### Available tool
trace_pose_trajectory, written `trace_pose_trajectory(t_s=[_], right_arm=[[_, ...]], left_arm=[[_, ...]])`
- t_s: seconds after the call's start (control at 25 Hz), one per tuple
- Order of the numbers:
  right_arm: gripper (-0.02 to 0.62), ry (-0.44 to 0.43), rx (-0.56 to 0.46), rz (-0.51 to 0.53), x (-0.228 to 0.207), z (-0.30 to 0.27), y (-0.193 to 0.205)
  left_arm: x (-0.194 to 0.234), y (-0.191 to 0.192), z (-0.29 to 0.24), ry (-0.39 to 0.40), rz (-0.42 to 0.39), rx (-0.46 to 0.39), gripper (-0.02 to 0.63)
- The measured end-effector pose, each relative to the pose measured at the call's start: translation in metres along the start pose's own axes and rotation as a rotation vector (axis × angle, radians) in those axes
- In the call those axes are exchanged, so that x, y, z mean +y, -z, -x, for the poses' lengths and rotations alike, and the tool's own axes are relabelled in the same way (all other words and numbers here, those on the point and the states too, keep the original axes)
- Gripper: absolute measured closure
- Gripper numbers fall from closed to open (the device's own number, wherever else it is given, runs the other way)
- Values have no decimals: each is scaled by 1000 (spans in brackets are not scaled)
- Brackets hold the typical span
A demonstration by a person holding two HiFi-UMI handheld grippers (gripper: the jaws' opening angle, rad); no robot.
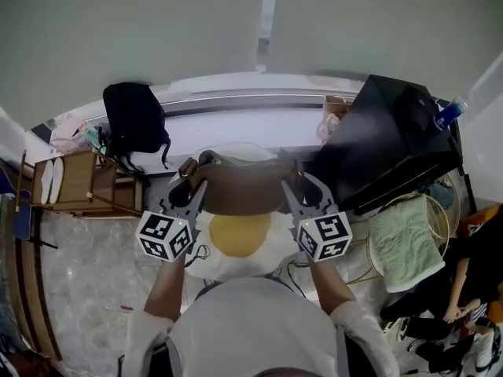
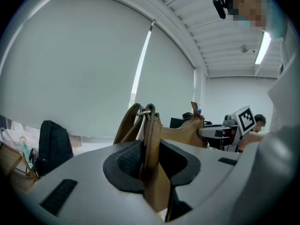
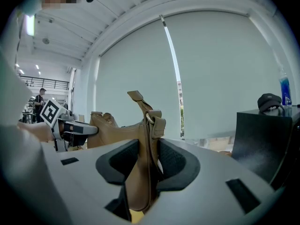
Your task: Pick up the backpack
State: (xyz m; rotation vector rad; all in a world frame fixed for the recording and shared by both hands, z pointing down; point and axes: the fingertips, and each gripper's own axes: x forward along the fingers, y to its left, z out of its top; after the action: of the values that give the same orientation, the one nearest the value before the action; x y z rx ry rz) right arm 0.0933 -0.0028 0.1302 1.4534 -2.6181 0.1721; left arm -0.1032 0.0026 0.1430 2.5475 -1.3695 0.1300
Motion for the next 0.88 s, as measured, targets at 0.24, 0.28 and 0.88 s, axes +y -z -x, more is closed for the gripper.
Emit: trace_pose_trajectory(t_s=[0.24,0.28,0.88], right_arm=[[442,0,-29,33,6,7,-18],[442,-2,-33,39,7,8,-21],[442,-36,-70,46,13,12,-32]], left_arm=[[-6,-13,11,-3,0,-38,499],[-6,-15,13,-4,-2,-43,499],[-14,-31,29,-34,-34,-83,499]])
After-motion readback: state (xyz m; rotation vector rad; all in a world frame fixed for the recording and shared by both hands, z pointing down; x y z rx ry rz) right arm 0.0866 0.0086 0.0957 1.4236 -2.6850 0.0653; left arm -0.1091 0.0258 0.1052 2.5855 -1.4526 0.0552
